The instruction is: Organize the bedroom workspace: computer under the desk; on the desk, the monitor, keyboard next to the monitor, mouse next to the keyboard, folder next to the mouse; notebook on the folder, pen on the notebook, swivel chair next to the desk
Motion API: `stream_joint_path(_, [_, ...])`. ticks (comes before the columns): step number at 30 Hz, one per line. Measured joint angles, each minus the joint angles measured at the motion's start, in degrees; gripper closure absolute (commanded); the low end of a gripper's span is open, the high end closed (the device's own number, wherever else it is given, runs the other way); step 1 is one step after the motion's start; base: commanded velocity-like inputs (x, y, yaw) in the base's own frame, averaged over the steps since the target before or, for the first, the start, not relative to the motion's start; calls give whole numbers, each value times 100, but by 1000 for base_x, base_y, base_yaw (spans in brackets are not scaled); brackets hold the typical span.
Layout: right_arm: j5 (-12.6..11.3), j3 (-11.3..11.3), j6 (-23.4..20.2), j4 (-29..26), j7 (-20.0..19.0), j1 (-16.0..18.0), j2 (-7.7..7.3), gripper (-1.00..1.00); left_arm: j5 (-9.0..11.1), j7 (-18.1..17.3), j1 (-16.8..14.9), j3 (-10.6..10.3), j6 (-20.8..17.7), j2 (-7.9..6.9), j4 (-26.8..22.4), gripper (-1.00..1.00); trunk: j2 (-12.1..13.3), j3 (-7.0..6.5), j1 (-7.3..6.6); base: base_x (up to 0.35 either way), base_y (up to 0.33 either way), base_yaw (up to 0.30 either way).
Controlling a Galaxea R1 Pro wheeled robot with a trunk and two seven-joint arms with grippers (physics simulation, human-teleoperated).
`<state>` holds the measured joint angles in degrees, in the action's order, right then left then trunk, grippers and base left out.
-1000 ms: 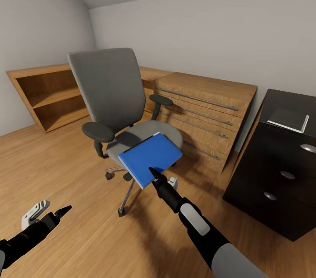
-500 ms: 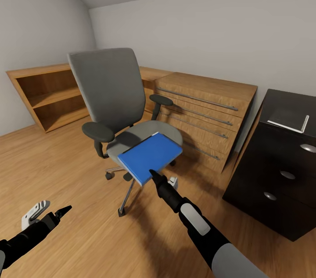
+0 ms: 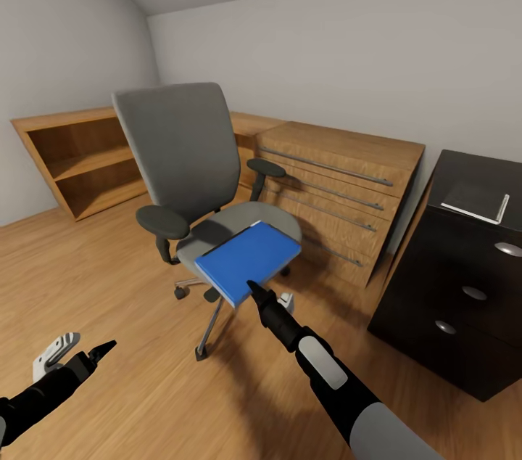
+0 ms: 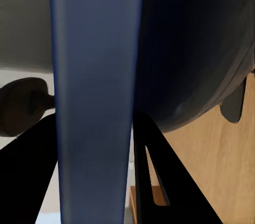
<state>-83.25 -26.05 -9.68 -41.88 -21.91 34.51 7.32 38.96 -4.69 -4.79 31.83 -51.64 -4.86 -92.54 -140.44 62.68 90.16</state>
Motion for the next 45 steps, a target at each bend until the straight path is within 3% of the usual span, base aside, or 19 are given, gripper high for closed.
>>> stream_joint_path(15, [33,14,58,-115,-17,0,-61,100,-2,28,0,-2,53,42,175,-100,602,-269,-329,0,0,0])
stream_joint_path(16, [32,12,60,-168,-13,0,-95,100,-55,31,0,-3,61,44,278,-100,642,-287,-351,0,0,0])
stream_joint_path(20, [35,15,63,-222,-15,0,-136,100,-896,19,0,9,69,60,561,-100,802,-359,-439,0,0,0])
stream_joint_path(22, [35,16,63,-226,-16,0,-146,100,-1130,12,0,12,76,87,787,-100,882,-395,-483,0,0,0])
stream_joint_path(26, [36,10,63,-228,-10,0,-151,100,-1264,13,0,7,84,101,1029,-100,1043,-467,-571,0,0,0])
stream_joint_path(38, [44,0,63,-237,1,0,-154,100,-1328,16,0,7,92,114,1136,-100,1524,-682,-832,-168,-46,0])
stream_joint_path(40, [44,0,63,-239,-4,0,-156,100,-1389,16,0,10,94,114,1151,-100,1605,-718,-875,-311,-120,0])
stream_joint_path(42, [44,5,63,-299,-2,0,-164,100,-1627,16,0,-22,95,131,1226,-100,1685,-754,-921,-153,-60,0])
stream_joint_path(45, [44,6,68,-325,0,0,-167,100,-1782,15,0,-128,98,157,1314,-100,1805,-808,-988,-67,-26,0])
